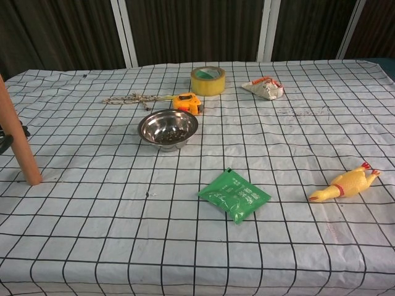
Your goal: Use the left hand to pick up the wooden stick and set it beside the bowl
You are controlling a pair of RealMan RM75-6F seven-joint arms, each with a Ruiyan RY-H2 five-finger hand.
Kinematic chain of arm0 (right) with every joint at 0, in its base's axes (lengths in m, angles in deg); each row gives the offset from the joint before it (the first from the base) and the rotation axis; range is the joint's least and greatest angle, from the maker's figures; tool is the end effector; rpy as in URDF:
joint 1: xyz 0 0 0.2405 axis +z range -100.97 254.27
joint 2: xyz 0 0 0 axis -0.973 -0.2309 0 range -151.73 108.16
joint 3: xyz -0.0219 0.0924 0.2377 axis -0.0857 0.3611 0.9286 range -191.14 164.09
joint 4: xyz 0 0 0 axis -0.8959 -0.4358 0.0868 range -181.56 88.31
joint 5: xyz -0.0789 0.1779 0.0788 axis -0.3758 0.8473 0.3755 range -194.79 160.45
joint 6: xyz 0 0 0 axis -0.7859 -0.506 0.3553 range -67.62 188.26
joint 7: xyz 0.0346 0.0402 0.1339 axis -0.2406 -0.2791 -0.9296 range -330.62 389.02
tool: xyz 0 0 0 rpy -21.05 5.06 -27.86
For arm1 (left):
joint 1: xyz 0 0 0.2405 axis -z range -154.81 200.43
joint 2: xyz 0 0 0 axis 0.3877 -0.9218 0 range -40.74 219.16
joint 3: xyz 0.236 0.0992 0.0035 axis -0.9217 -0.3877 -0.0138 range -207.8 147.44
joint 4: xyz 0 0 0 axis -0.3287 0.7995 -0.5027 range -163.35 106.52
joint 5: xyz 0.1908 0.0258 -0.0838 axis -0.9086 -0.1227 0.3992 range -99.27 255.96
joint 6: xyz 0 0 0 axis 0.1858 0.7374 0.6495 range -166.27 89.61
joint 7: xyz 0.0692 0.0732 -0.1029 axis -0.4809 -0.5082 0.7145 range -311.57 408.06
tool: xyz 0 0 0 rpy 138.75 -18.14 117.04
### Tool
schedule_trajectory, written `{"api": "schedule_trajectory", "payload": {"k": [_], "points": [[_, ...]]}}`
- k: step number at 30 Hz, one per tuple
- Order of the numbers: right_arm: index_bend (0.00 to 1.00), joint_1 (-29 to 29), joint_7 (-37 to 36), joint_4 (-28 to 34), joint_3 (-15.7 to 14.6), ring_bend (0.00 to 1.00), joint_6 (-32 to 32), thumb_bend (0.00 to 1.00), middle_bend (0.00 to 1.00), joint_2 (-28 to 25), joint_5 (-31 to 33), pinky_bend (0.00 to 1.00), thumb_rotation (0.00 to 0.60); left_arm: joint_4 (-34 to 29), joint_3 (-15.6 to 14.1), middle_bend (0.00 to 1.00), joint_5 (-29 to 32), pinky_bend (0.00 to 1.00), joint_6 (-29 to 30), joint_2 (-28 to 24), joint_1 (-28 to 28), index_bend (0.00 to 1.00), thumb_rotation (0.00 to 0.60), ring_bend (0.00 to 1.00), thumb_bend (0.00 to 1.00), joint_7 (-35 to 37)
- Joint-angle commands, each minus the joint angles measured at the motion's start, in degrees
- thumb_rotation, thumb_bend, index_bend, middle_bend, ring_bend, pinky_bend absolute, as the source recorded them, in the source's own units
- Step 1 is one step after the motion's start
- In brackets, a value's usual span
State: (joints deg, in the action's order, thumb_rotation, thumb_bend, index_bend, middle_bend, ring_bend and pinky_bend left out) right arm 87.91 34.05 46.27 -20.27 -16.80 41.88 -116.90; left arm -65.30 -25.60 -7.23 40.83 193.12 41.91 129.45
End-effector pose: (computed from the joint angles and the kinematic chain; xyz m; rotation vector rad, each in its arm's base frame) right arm -0.2830 -0.1676 0.1094 1.8598 -0.8536 0.8299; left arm -0.3375 0.2769 0.0135 -0.9053 -1.7384 -1.8051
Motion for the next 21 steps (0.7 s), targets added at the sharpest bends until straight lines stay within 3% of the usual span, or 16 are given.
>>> {"api": "schedule_trajectory", "payload": {"k": [1,6,21], "points": [[0.0,-0.1,-0.1,0.0,-0.1,0.0,-0.1,0.39,0.0,-0.1,-0.2,0.11,0.6,1.8,-0.3,0.43,-0.2,0.19,0.9,0.8,-0.8,0.59,0.6,0.17,0.51,-0.5],[0.0,-0.2,-0.3,0.2,-0.3,0.0,-0.2,0.39,0.0,-0.3,-0.8,0.11,0.6,2.7,1.0,0.43,1.3,0.19,0.5,0.9,-1.4,0.58,0.6,0.16,0.51,1.8],[0.0,-0.5,-0.4,0.6,-0.6,0.0,-0.7,0.39,0.0,-0.6,-1.6,0.11,0.6,5.8,0.0,0.38,0.9,0.13,0.0,0.8,-3.3,0.51,0.6,0.13,0.51,5.5]]}}
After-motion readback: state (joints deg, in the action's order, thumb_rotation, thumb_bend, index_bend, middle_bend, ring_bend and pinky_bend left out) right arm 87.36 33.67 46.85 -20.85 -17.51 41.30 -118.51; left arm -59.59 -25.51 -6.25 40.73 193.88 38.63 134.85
